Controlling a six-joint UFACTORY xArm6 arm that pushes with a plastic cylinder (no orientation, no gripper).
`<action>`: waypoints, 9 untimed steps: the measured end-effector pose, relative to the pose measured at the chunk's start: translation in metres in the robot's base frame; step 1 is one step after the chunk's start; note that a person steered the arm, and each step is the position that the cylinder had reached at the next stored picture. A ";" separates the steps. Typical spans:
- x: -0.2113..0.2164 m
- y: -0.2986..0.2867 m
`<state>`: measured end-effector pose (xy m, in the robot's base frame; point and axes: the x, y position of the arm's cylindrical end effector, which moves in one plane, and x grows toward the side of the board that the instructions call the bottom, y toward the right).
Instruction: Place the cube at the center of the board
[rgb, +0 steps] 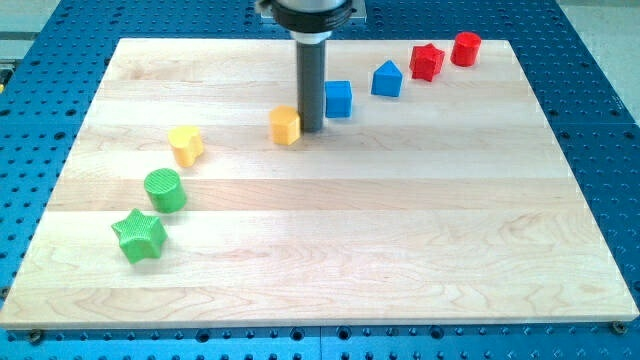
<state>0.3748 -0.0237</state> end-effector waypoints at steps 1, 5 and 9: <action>0.019 -0.032; -0.008 -0.079; -0.044 0.131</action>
<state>0.3312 0.1075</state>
